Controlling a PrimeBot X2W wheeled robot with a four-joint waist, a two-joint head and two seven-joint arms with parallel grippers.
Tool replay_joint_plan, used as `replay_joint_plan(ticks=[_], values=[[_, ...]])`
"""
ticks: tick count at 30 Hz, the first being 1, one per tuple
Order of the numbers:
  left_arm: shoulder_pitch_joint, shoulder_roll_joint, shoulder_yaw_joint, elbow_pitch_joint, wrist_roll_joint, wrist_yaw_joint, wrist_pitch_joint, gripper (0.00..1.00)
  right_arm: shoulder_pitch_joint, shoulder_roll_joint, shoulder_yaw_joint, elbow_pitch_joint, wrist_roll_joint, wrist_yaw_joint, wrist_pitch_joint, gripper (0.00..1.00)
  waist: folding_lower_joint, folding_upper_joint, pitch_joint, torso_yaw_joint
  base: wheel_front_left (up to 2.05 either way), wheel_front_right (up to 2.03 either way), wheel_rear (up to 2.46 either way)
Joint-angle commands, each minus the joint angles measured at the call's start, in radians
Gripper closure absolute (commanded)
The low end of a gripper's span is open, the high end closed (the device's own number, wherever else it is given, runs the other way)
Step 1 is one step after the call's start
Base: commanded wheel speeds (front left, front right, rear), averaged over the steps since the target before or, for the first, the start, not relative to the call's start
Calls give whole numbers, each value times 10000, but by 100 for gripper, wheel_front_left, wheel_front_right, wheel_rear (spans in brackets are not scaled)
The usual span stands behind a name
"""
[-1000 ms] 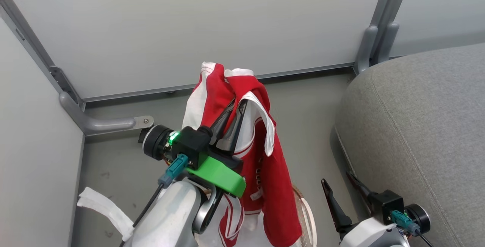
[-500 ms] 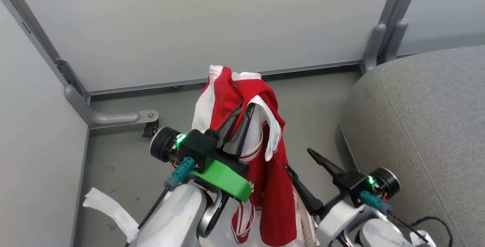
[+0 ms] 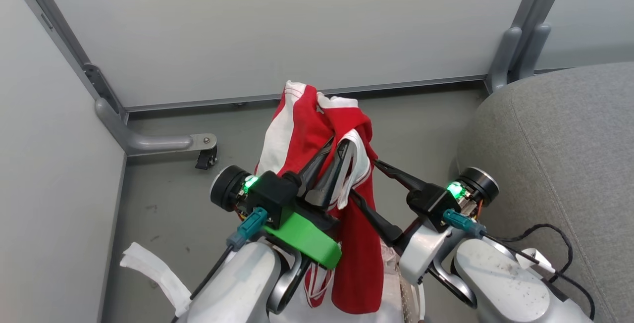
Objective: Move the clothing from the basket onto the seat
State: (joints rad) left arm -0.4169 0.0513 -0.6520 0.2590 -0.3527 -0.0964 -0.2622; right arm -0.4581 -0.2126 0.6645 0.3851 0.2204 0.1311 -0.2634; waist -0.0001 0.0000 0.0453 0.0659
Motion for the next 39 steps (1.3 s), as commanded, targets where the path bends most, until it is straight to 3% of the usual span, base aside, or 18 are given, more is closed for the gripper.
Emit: replay_joint_plan(ticks=[1, 12, 34, 35, 36, 38, 39], values=[[-156, -6, -71, -109, -53, -60, -41, 100, -187, -94, 84, 102, 157, -7, -20, 0, 1, 0, 24, 47, 0, 0, 0], [-162, -6, -627, -217, -139, -262, -41, 100, -1045, -402, 550, 446, 835, -7, -20, 0, 1, 0, 47, 335, 0, 0, 0], [-355, -10, -1741, -232, -487, -365, -39, 100, -1175, -184, 499, 115, 145, -7, -20, 0, 1, 0, 118, 739, 0, 0, 0], [-358, -11, -1772, -212, -487, -366, -41, 100, -1160, -163, 460, 106, 102, -7, -20, 15, 1, 0, 130, 755, 0, 0, 0], [-362, -11, -1789, -200, -497, -366, -41, 100, -1147, -149, 435, 101, 65, -7, -20, 56, 1, 0, 138, 767, 0, 0, 0], [-394, -10, -1799, -158, -537, -367, -41, 100, -1110, -114, 379, 87, 25, -8, -20, 100, 1, 0, 148, 786, 0, 0, 0], [-409, -10, -1799, -139, -530, -365, -39, 100, -1090, -95, 364, 76, -12, -8, -20, 100, 1, 0, 151, 791, 0, 0, 0]])
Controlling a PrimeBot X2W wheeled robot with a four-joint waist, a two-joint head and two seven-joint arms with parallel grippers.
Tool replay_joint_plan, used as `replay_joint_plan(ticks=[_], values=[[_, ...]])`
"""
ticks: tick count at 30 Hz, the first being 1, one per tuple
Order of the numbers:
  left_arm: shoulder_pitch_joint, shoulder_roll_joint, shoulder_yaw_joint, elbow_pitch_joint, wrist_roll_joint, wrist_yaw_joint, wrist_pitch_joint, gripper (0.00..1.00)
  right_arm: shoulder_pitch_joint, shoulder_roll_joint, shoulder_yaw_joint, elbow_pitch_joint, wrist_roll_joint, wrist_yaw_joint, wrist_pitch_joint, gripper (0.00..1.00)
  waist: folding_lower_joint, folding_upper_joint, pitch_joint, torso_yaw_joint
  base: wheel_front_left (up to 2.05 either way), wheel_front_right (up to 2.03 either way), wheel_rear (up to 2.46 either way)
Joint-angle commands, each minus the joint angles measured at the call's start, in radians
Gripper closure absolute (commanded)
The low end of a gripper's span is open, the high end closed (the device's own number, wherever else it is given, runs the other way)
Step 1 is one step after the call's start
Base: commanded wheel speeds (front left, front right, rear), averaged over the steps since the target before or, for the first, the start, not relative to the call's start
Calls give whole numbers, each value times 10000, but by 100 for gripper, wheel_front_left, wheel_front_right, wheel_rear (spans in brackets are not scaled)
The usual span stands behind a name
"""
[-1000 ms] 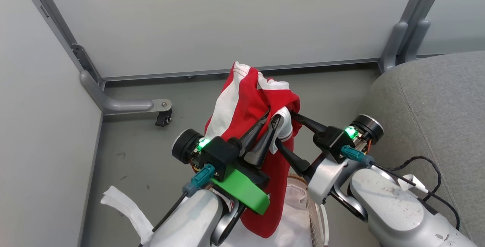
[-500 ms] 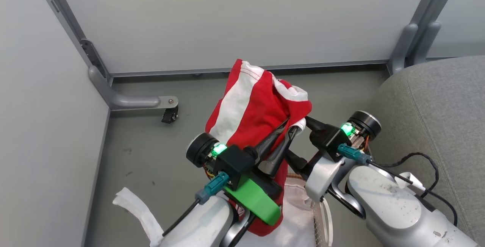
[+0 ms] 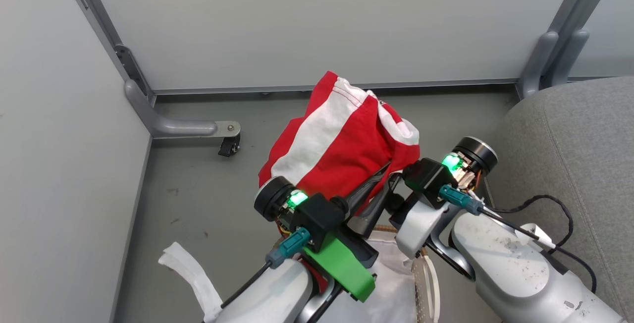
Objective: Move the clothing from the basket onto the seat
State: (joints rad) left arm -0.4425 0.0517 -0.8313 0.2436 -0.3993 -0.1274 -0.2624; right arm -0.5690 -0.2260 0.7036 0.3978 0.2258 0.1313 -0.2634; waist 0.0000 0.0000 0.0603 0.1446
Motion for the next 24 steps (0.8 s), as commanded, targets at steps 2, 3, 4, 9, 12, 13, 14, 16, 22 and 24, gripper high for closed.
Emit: replay_joint_plan(ticks=[2, 3, 4, 9, 12, 13, 14, 16, 22, 24], values=[[-160, -14, 1, 49, -48, -55, -37, 100, 51, 69, -97, -87, -70, -10, -22, 100, 0, 0, 7, 7, 0, 0, 0], [-166, -14, 7, 66, -41, -55, -37, 100, 73, 75, -138, -107, -96, -10, -22, 100, 0, 0, 4, 8, 0, 0, 0], [-163, -12, 25, 83, -45, -55, -37, 100, 118, 75, -195, -136, -125, -10, -22, 100, 0, 0, -5, 4, 0, 0, 0], [-103, -11, 84, 132, -36, -53, -25, 100, 319, 64, -409, -252, -234, -10, -22, 100, 0, 0, -47, -47, 0, 0, 0], [-59, -9, 113, 141, -25, -50, -25, 100, 398, 93, -571, -349, -285, -10, -22, 100, 0, 0, -69, -101, 0, 0, 0], [-51, -9, 124, 136, -15, -50, -25, 95, 443, 107, -605, -370, -307, -10, -22, 100, 0, 0, -73, -115, 0, 0, 0], [-37, -9, 141, 115, 0, -50, -25, 69, 487, 121, -645, -389, -324, -10, -22, 100, 0, 0, -74, -129, 0, 0, 0], [18, -7, 186, 79, 44, -50, -25, 0, 546, 139, -755, -456, -364, -10, -22, 100, 0, 0, -74, -161, 0, 0, 0], [110, -8, 394, 56, 174, -51, -25, 0, 797, 173, -1251, -547, -515, -10, -22, 100, 0, 0, -47, -276, 0, 0, 0], [133, -6, 470, 67, 203, -51, -25, 0, 915, 186, -1468, -535, -541, -10, -22, 100, 0, 0, -12, -358, 0, 0, 0]])
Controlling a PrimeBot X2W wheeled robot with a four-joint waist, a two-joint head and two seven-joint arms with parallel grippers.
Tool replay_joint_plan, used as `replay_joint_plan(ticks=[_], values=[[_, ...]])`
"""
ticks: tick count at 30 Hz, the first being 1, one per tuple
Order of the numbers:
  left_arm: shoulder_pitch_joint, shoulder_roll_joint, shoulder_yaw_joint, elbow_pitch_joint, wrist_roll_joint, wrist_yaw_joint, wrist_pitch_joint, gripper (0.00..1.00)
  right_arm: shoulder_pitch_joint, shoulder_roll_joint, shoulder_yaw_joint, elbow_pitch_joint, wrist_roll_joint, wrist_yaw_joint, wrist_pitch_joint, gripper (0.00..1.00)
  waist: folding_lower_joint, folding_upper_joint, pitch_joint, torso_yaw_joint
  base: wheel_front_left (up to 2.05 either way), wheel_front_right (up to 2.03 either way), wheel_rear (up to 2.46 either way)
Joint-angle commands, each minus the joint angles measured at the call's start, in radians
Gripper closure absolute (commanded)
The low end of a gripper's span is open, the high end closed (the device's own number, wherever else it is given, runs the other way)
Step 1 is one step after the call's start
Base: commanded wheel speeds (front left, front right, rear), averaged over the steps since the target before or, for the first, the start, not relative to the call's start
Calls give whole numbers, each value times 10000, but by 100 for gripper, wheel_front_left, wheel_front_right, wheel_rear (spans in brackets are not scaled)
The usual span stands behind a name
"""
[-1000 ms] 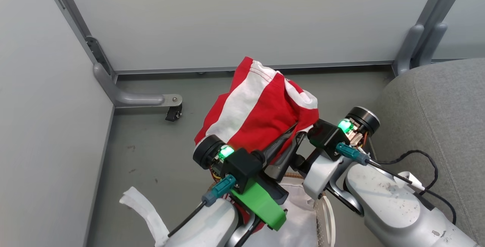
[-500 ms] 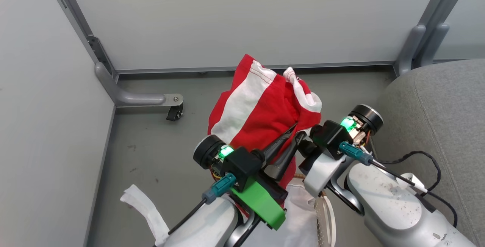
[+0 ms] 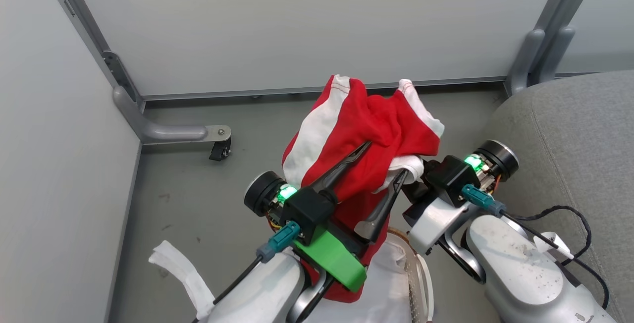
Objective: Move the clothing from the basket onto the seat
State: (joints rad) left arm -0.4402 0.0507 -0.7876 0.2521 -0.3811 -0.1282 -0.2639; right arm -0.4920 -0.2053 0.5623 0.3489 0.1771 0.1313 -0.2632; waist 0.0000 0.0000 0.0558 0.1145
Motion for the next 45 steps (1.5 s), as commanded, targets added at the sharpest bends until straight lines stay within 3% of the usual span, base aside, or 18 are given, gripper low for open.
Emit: replay_joint_plan(ticks=[1, 8, 33, 45], values=[[120, 4, 75, 7, 69, -43, -10, 0, 189, -3, -171, -54, -92, -10, -23, 100, 0, 0, 58, -129, 0, 0, 0], [112, 6, 282, 100, 242, -43, -8, 0, 461, 100, -828, -155, -238, -10, -25, 100, 0, 0, 274, -800, 0, 0, 0], [-178, 407, 777, 191, 612, -41, -8, 0, 1071, 589, -2529, -973, -694, -10, -26, 100, 0, 0, 1258, -4640, 0, 0, 0], [-222, 603, 731, 262, 740, -39, -10, 0, 1038, 682, -3146, -1331, -818, -10, -25, 100, 0, 0, 1684, -5575, 0, 0, 0]])
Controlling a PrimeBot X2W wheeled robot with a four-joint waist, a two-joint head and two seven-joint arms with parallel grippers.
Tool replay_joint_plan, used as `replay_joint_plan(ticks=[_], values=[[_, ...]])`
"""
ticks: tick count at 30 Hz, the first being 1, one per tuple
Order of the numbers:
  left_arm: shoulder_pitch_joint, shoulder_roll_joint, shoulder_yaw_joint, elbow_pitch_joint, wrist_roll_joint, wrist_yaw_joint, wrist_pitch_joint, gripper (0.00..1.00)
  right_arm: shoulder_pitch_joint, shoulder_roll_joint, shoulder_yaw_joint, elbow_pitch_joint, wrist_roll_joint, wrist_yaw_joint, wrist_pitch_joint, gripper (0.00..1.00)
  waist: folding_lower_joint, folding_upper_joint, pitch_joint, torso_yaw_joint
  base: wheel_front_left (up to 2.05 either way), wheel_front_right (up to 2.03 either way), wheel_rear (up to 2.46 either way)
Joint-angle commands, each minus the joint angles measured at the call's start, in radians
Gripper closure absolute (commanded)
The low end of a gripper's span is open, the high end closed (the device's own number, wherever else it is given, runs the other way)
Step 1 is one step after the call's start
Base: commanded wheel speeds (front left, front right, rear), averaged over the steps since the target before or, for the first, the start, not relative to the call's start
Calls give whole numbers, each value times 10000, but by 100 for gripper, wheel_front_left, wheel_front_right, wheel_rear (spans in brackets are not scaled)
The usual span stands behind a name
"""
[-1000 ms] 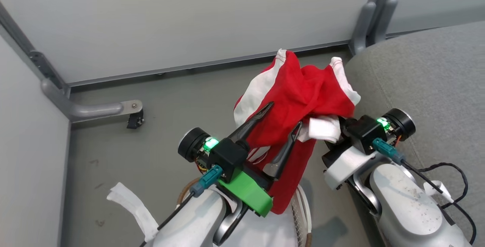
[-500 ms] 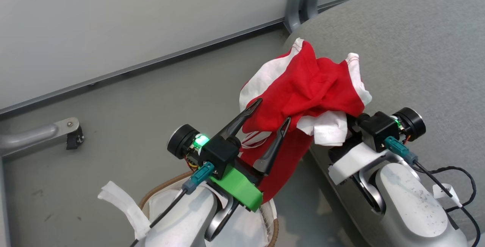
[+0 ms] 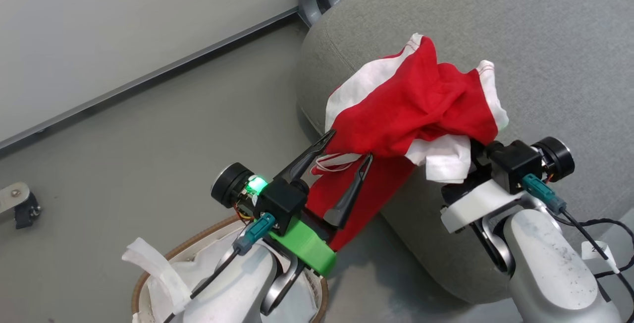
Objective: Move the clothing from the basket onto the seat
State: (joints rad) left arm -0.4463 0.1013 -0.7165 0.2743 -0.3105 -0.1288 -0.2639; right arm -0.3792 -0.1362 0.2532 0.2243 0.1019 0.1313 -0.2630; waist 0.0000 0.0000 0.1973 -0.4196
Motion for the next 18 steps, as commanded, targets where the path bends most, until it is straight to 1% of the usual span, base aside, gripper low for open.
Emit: replay_joint_plan(ticks=[1, 4, 8, 13, 18], values=[[-197, 131, 3, 44, 34, -34, -10, 0, -243, -64, -137, -123, -64, -10, -27, 100, 0, 0, 369, -261, 0, 0, 0], [-297, 234, -73, 23, 52, -34, -10, 0, -646, -251, -335, -243, -171, -10, -27, 100, 0, 0, 651, -266, 0, 0, 0], [-444, 403, -129, -118, 77, -34, -10, 0, -1483, -753, -485, -371, -427, -10, -27, 100, 0, 0, 1146, -155, 0, 0, 0], [-671, 729, -199, -303, 88, -34, -10, 0, -2962, -1605, -806, -326, -704, -12, -27, 100, 0, 0, 1821, 36, 0, 0, 0], [-911, 1058, -299, -407, 80, -34, -10, 0, -4538, -2485, -1354, -140, -919, -12, -25, 100, 0, 0, 2513, 283, 0, 0, 0]])
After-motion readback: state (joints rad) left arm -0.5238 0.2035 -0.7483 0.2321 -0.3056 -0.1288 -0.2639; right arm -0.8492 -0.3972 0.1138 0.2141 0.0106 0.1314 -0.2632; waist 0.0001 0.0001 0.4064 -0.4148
